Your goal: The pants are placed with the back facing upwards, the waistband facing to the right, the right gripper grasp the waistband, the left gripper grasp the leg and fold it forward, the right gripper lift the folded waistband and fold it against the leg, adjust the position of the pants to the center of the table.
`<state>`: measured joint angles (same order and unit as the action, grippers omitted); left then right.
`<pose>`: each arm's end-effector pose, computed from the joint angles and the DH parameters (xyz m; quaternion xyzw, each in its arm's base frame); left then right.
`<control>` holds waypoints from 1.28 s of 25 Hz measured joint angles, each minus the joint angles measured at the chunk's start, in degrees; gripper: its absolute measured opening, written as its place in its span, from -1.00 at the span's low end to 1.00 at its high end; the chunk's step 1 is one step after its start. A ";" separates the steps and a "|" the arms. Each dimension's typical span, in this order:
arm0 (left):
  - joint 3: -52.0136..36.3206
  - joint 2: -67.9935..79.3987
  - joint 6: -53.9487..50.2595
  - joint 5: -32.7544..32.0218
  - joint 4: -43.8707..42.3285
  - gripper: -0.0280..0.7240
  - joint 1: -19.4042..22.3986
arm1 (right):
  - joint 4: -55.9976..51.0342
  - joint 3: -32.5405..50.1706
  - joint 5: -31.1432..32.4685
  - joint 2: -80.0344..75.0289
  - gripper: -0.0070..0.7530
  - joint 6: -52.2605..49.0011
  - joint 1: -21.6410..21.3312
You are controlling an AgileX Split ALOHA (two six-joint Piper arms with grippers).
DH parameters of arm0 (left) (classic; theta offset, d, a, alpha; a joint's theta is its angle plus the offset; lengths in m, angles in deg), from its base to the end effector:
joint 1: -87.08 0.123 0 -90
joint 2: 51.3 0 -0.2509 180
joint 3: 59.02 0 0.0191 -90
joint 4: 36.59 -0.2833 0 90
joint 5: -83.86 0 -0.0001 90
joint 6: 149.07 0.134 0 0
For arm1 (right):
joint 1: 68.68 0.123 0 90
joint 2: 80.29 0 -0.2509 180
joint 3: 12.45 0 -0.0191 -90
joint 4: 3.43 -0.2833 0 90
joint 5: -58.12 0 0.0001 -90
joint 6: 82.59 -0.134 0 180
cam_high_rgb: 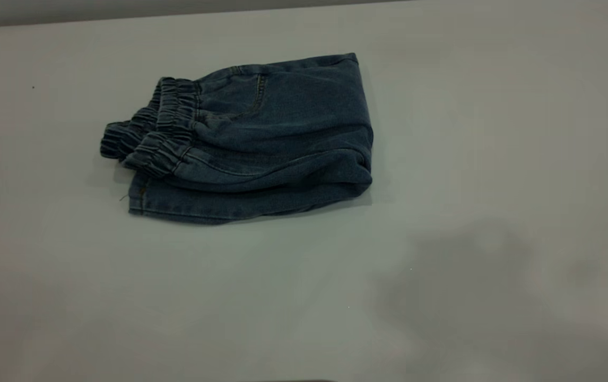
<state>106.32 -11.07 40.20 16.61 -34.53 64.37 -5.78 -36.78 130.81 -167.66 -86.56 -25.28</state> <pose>0.1298 -0.0591 0.3923 0.2429 0.8407 -0.0743 0.4782 0.2331 0.2276 0.4232 -0.3140 0.8712 0.1700 0.3368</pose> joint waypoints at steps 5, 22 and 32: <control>-11.75 -4.39 -4.09 0.00 -0.14 -0.02 0.00 | 0.91 20.06 -0.10 10.55 -0.02 -0.72 0.00; -31.35 -16.82 -6.94 0.31 0.83 -0.02 0.00 | -0.74 67.52 -2.79 45.65 0.29 -0.84 0.00; -33.16 -16.94 -2.62 2.31 0.28 -0.02 0.00 | 0.86 73.35 -8.19 56.16 0.38 -0.79 0.00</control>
<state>73.16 -28.02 37.58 18.92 -34.25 64.37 -4.93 36.57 122.62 -111.50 -87.36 -25.28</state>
